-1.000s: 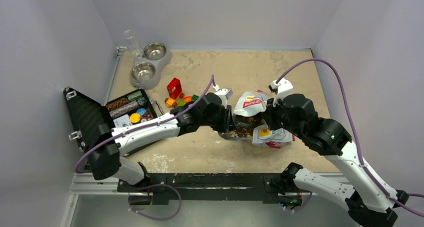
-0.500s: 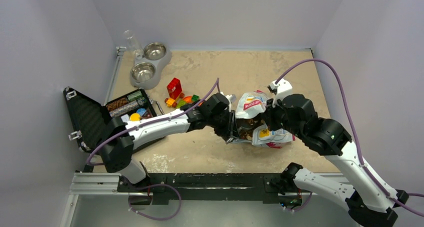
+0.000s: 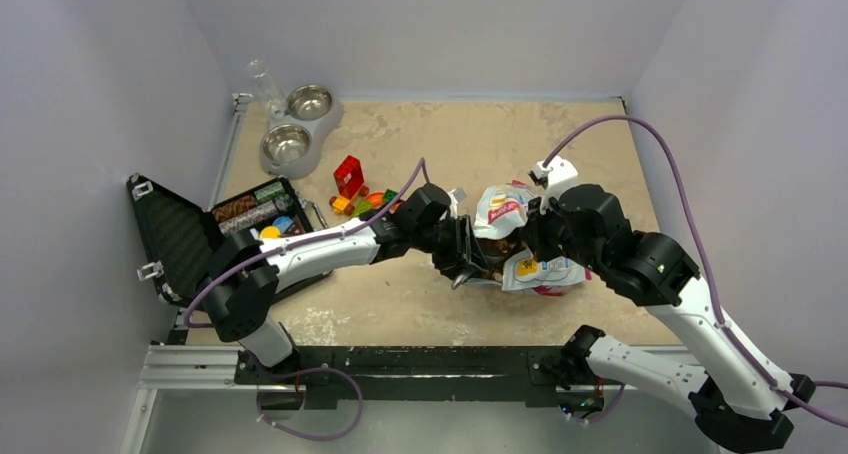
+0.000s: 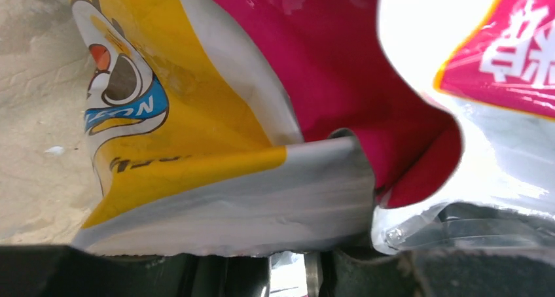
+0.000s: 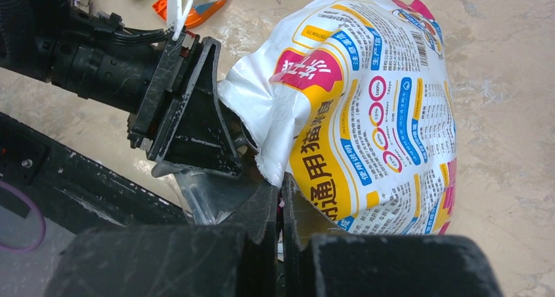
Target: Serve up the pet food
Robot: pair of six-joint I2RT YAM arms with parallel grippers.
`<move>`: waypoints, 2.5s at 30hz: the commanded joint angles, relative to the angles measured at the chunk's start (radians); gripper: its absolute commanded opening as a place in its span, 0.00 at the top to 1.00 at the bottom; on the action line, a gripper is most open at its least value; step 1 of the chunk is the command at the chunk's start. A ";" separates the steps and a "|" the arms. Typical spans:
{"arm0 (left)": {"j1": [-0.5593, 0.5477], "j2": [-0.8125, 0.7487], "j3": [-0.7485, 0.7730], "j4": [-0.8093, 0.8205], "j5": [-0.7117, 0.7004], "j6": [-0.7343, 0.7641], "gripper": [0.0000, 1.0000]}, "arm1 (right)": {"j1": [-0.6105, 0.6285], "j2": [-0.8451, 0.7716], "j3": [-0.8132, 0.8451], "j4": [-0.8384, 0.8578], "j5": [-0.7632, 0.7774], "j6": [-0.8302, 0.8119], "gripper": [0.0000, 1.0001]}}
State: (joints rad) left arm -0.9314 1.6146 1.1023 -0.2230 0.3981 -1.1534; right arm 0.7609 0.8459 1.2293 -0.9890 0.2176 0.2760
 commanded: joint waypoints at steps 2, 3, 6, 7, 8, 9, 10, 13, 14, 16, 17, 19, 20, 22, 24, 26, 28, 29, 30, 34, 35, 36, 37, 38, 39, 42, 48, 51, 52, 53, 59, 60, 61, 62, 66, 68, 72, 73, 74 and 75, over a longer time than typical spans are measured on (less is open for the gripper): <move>0.029 0.046 -0.103 0.110 -0.001 -0.181 0.61 | 0.001 -0.005 0.097 0.041 0.019 -0.029 1.00; 0.028 0.043 -0.103 0.093 -0.003 -0.183 0.63 | 0.001 -0.003 0.100 0.041 0.019 -0.029 1.00; 0.028 0.029 -0.094 0.010 -0.010 -0.174 0.64 | 0.001 -0.002 0.098 0.048 0.020 -0.032 1.00; 0.028 0.026 -0.094 -0.014 -0.005 -0.175 0.62 | 0.002 -0.002 0.098 0.050 0.020 -0.031 1.00; 0.028 0.025 -0.096 -0.030 0.001 -0.182 0.61 | 0.001 -0.003 0.095 0.051 0.020 -0.032 1.00; 0.028 0.027 -0.102 -0.031 0.008 -0.192 0.60 | 0.002 -0.004 0.092 0.052 0.021 -0.031 1.00; 0.028 0.028 -0.109 -0.022 0.010 -0.200 0.60 | 0.002 -0.007 0.090 0.054 0.023 -0.032 1.00; 0.027 0.038 -0.134 0.046 0.014 -0.219 0.67 | 0.001 -0.015 0.080 0.057 0.028 -0.029 1.00; 0.026 0.043 -0.136 0.061 0.014 -0.217 0.74 | 0.002 -0.018 0.077 0.058 0.029 -0.029 1.00; 0.025 0.039 -0.117 0.035 -0.003 -0.175 0.86 | 0.002 -0.021 0.073 0.059 0.036 -0.029 1.00; 0.025 0.023 -0.092 -0.037 -0.021 -0.137 0.91 | 0.001 -0.022 0.073 0.059 0.037 -0.029 1.00; 0.025 -0.015 -0.045 -0.154 -0.052 -0.055 0.99 | 0.002 -0.025 0.072 0.059 0.042 -0.032 1.00; 0.025 -0.037 -0.029 -0.195 -0.063 -0.026 1.00 | 0.001 -0.027 0.070 0.061 0.044 -0.032 1.00; 0.025 -0.075 -0.021 -0.228 -0.048 0.004 1.00 | 0.001 -0.033 0.061 0.066 0.051 -0.031 1.00; 0.025 -0.095 -0.024 -0.237 0.010 0.004 1.00 | 0.001 -0.039 0.050 0.070 0.056 -0.032 1.00; 0.024 -0.103 -0.015 -0.280 0.048 0.007 1.00 | 0.002 -0.040 0.043 0.072 0.061 -0.033 1.00; 0.023 -0.119 -0.002 -0.329 0.059 0.016 1.00 | 0.001 -0.039 0.040 0.072 0.061 -0.034 1.00; 0.024 -0.130 0.007 -0.347 0.055 0.027 1.00 | 0.002 -0.039 0.040 0.072 0.059 -0.033 1.00; 0.023 -0.144 0.018 -0.367 0.047 0.032 1.00 | 0.001 -0.039 0.039 0.071 0.057 -0.033 1.00; 0.024 -0.132 0.093 -0.422 0.021 -0.012 1.00 | 0.002 -0.035 0.039 0.073 0.048 -0.029 1.00; 0.024 -0.098 0.132 -0.467 0.015 -0.051 1.00 | 0.002 -0.033 0.038 0.074 0.049 -0.027 1.00; 0.023 -0.031 0.184 -0.535 0.013 -0.092 1.00 | 0.001 -0.031 0.040 0.075 0.049 -0.025 1.00; 0.023 0.025 0.245 -0.629 0.014 -0.128 1.00 | 0.001 -0.027 0.044 0.076 0.049 -0.023 1.00; 0.022 0.087 0.309 -0.669 0.015 -0.155 1.00 | 0.001 -0.023 0.049 0.077 0.046 -0.019 1.00; 0.019 0.136 0.362 -0.660 0.013 -0.181 1.00 | 0.001 -0.019 0.052 0.080 0.041 -0.014 1.00; 0.007 0.252 0.499 -0.594 -0.042 -0.257 1.00 | 0.002 -0.008 0.060 0.085 0.027 -0.003 1.00; 0.019 0.322 0.527 -0.496 -0.126 -0.145 1.00 | 0.001 0.002 0.078 0.069 0.067 0.005 1.00; 0.020 0.145 0.265 -0.253 -0.115 -0.064 1.00 | 0.002 -0.009 0.080 0.049 0.107 -0.002 1.00; 0.023 0.082 0.134 -0.165 -0.089 -0.041 1.00 | 0.002 -0.017 0.073 0.048 0.114 -0.003 1.00; 0.027 0.022 0.044 -0.083 -0.055 -0.021 1.00 | 0.001 -0.026 0.068 0.049 0.118 -0.004 1.00; 0.032 -0.216 -0.265 0.241 0.054 0.046 1.00 | 0.001 -0.055 0.029 0.050 0.105 0.007 1.00; 0.035 -0.235 -0.289 0.276 0.060 0.045 1.00 | 0.001 -0.057 0.024 0.049 0.104 0.008 1.00; 0.035 -0.252 -0.311 0.315 0.064 0.042 1.00 | 0.001 -0.059 0.021 0.047 0.104 0.008 1.00; 0.035 -0.262 -0.324 0.348 0.065 0.031 1.00 | 0.002 -0.061 0.017 0.047 0.104 0.008 1.00; 0.036 -0.214 -0.302 0.438 0.068 0.026 1.00 | 0.001 -0.060 0.011 0.055 0.102 0.010 1.00; 0.035 -0.142 -0.261 0.503 0.082 0.025 1.00 | 0.002 -0.054 0.013 0.058 0.100 0.010 1.00; 0.042 -0.231 -0.359 0.580 0.063 -0.027 1.00 | 0.002 -0.044 0.034 0.045 0.115 0.005 1.00; 0.040 -0.266 -0.381 0.562 0.040 -0.026 1.00 | 0.002 -0.047 0.039 0.040 0.118 0.007 1.00; 0.041 -0.265 -0.381 0.548 0.038 -0.018 1.00 | 0.002 -0.053 0.038 0.042 0.118 0.007 1.00; 0.046 -0.231 -0.362 0.557 0.058 -0.008 1.00 | 0.002 -0.060 0.033 0.047 0.117 0.007 1.00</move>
State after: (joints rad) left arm -0.8967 1.4345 0.7460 0.2234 0.4698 -1.1744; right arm 0.7650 0.8204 1.2213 -0.9993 0.2756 0.2764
